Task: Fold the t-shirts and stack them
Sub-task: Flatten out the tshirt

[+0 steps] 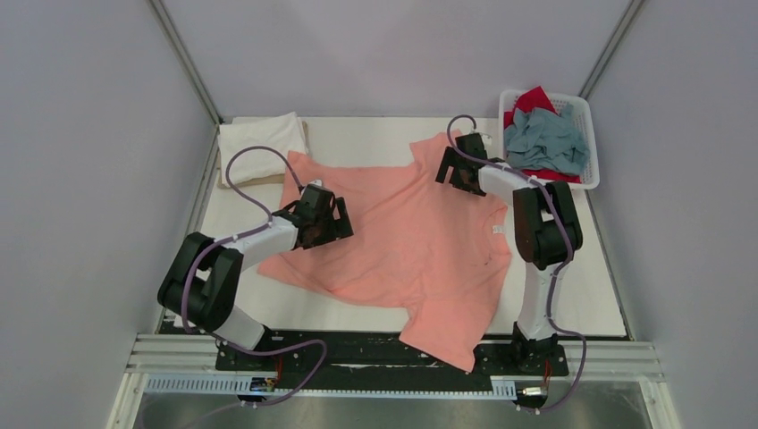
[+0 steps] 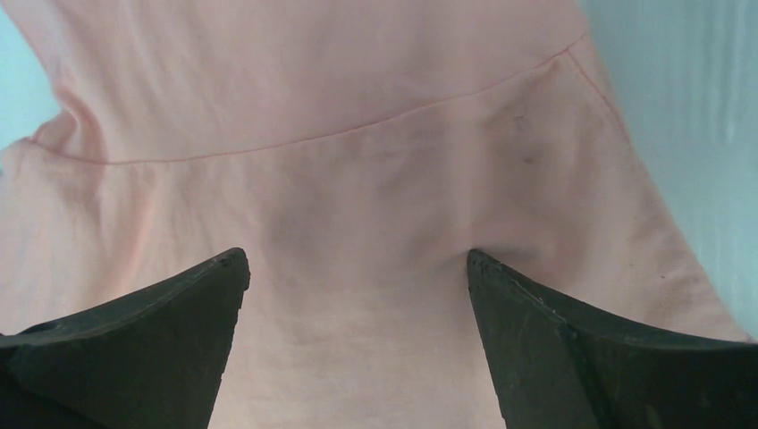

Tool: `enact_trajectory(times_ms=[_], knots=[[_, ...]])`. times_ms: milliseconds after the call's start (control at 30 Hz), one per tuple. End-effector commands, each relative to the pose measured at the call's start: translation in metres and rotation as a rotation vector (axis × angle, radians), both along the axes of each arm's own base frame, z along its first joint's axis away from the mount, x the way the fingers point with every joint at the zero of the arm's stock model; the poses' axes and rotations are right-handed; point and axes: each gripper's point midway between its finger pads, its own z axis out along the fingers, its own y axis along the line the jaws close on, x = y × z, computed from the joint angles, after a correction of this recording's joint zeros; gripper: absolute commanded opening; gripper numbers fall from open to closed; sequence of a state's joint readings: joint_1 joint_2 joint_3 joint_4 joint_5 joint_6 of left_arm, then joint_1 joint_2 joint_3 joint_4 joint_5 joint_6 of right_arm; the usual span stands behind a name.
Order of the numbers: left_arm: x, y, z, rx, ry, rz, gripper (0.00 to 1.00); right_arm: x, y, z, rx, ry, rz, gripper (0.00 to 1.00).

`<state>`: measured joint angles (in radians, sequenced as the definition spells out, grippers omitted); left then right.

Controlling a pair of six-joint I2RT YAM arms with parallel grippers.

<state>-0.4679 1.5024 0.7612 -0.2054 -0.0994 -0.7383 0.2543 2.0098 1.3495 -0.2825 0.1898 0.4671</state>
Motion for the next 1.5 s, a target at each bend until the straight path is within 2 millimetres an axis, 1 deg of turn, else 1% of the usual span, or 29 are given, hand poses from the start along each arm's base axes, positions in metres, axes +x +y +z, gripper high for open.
enact_trajectory(times_ms=[0, 67, 100, 167, 200, 233, 267, 333, 367, 400, 433, 467, 533, 600, 633, 667, 700, 733, 767, 800, 900, 933, 967, 1000, 1067, 1167, 1233, 1367, 1467], knots=[[0.018, 0.008, -0.008, 0.044, 0.019, 0.042, 1.0, 0.015, -0.024, -0.026, -0.034, 0.064, -0.064, 1.0], [0.03, 0.011, -0.006, 0.051, 0.011, 0.053, 1.0, 0.025, -0.033, -0.029, -0.05, 0.063, -0.076, 1.0], [0.037, 0.011, -0.004, 0.05, 0.004, 0.053, 1.0, 0.035, -0.036, -0.024, -0.052, 0.045, -0.083, 1.0], [0.048, 0.012, 0.001, 0.055, -0.013, 0.055, 1.0, 0.049, -0.043, -0.02, -0.059, 0.026, -0.087, 1.0], [0.05, 0.013, 0.002, 0.061, -0.011, 0.05, 1.0, 0.054, -0.045, -0.016, -0.061, 0.018, -0.084, 1.0], [0.055, 0.009, 0.008, 0.054, -0.022, 0.039, 1.0, 0.056, -0.044, -0.011, -0.064, 0.012, -0.073, 1.0], [0.054, 0.007, 0.011, 0.046, -0.022, 0.031, 1.0, 0.058, -0.042, -0.006, -0.061, 0.006, -0.059, 1.0], [0.049, 0.0, 0.02, 0.02, -0.031, 0.002, 1.0, 0.057, -0.036, 0.013, -0.045, -0.023, -0.034, 1.0], [0.044, -0.002, 0.022, 0.022, -0.029, -0.004, 1.0, 0.054, -0.034, 0.022, -0.046, -0.036, -0.027, 1.0], [0.039, -0.008, 0.031, 0.022, -0.046, -0.024, 1.0, 0.05, -0.031, 0.031, -0.046, -0.047, -0.02, 1.0], [0.03, -0.01, 0.032, 0.048, -0.039, -0.032, 1.0, 0.045, -0.027, 0.04, -0.045, -0.059, -0.008, 1.0], [0.026, -0.012, 0.042, 0.05, -0.059, -0.034, 1.0, 0.04, -0.022, 0.05, -0.045, -0.073, 0.004, 1.0], [0.012, -0.012, 0.05, 0.07, -0.067, -0.029, 1.0, 0.027, -0.01, 0.067, -0.045, -0.097, 0.035, 1.0], [-0.003, -0.013, 0.053, 0.059, -0.064, -0.032, 1.0, 0.006, 0.004, 0.073, -0.048, -0.1, 0.068, 1.0], [-0.009, -0.017, 0.052, 0.05, -0.06, -0.034, 1.0, -0.004, 0.014, 0.077, -0.052, -0.105, 0.081, 1.0], [-0.016, -0.015, 0.05, 0.047, -0.054, -0.034, 1.0, -0.014, 0.022, 0.078, -0.052, -0.107, 0.092, 1.0], [-0.02, -0.016, 0.048, 0.039, -0.049, -0.031, 1.0, -0.025, 0.03, 0.078, -0.044, -0.101, 0.104, 1.0], [-0.026, -0.014, 0.042, 0.041, -0.035, -0.029, 1.0, -0.036, 0.037, 0.075, -0.031, -0.091, 0.112, 1.0], [-0.028, -0.015, 0.04, 0.033, -0.036, -0.023, 1.0, -0.048, 0.046, 0.07, -0.017, -0.077, 0.127, 1.0], [-0.031, -0.011, 0.032, 0.045, -0.024, -0.015, 1.0, -0.06, 0.055, 0.066, 0.003, -0.065, 0.142, 1.0], [-0.028, -0.006, 0.023, 0.073, -0.029, 0.014, 1.0, -0.094, 0.079, 0.044, 0.031, -0.021, 0.205, 1.0], [-0.024, -0.005, 0.021, 0.089, -0.025, 0.023, 1.0, -0.104, 0.084, 0.035, 0.035, -0.001, 0.22, 1.0], [-0.026, -0.003, 0.019, 0.103, -0.01, 0.025, 1.0, -0.113, 0.085, 0.026, 0.034, 0.021, 0.218, 1.0], [-0.024, -0.002, 0.016, 0.12, 0.001, 0.036, 1.0, -0.12, 0.084, 0.018, 0.034, 0.041, 0.211, 1.0], [-0.027, 0.005, 0.009, 0.149, 0.029, 0.062, 1.0, -0.134, 0.078, 0.004, 0.033, 0.082, 0.189, 1.0], [-0.048, 0.024, -0.002, 0.211, 0.103, 0.112, 1.0, -0.147, 0.065, -0.014, 0.006, 0.12, 0.158, 1.0], [-0.066, 0.043, -0.006, 0.265, 0.15, 0.165, 1.0, -0.153, 0.058, -0.022, -0.006, 0.141, 0.137, 1.0], [-0.116, 0.08, -0.012, 0.326, 0.239, 0.264, 1.0, -0.158, 0.044, -0.031, -0.02, 0.163, 0.095, 1.0], [-0.148, 0.096, -0.016, 0.329, 0.302, 0.33, 1.0, -0.16, 0.037, -0.034, -0.029, 0.169, 0.076, 1.0]])
